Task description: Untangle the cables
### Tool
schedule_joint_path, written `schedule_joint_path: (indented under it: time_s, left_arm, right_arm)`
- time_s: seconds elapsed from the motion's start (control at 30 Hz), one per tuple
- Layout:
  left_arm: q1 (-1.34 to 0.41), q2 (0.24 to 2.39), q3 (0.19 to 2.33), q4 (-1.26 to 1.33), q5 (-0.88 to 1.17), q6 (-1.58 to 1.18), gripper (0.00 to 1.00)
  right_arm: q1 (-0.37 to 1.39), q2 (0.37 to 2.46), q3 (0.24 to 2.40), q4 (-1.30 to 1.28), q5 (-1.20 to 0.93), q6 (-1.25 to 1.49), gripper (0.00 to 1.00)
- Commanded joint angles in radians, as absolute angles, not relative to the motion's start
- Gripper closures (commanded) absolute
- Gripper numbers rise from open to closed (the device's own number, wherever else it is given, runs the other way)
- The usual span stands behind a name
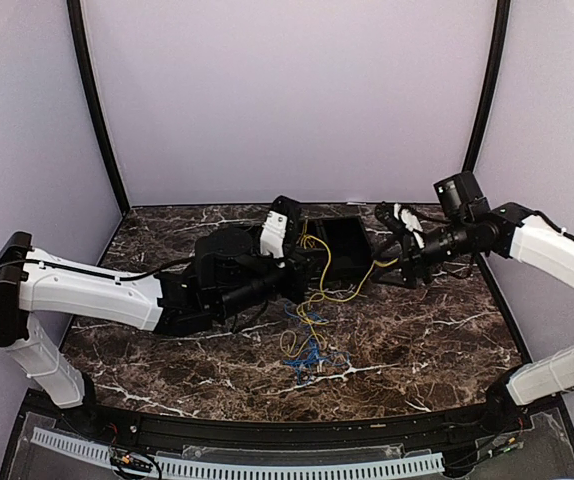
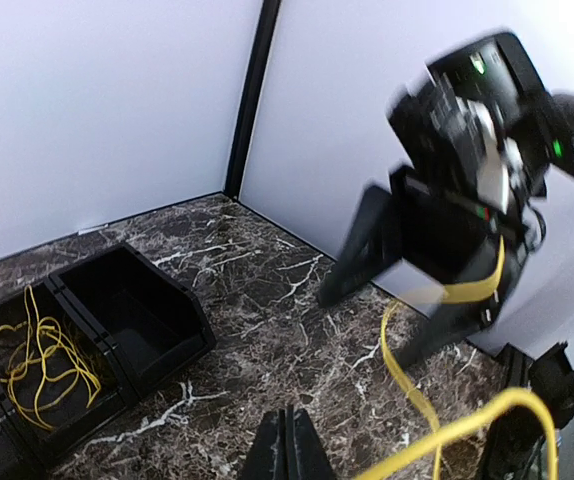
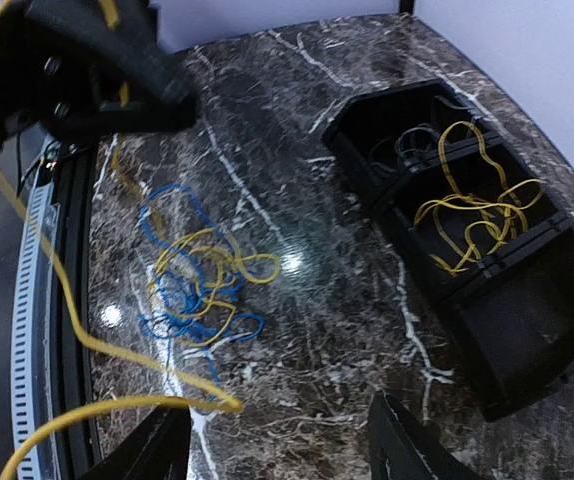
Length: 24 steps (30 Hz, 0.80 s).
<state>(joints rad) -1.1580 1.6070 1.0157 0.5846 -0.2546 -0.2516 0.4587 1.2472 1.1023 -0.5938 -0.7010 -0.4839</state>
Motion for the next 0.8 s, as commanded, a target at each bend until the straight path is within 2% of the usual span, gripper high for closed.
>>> schedule_joint_path:
  time_s: [0.0,0.2,0.43,0.63,0.77]
  left_arm:
    - [-1.125,1.574,1.05,0.487,-0.246,-0.462,1.0]
    - [-1.109,1.586,1.08,0.499,-0.232,-0.603,1.0]
    - [-1.108,1.565,1.091,0.529,-0.208,-0.639,1.0]
    - [-1.108,1.515,1.063,0.563,-0.224,-0.649,1.0]
    - [-1.108,1.47,1.032,0.608,-0.245,-0.661,1.0]
  right_arm:
    - [0.561,1.241,1.019,-0.565,-0.716,-0.577,0.37]
    - [0.688,1.336,1.048,-0.487,-0.726,-0.56,0.34]
    - [0.718,1.482,1.087,-0.252,-0.665,-0.404,0.32]
    - [0.718,1.553,1.053,-0.022,-0.758,-0.257,0.32]
    - [0.718,1.608,1.008,0.129,-0.906,-0.139,0.32]
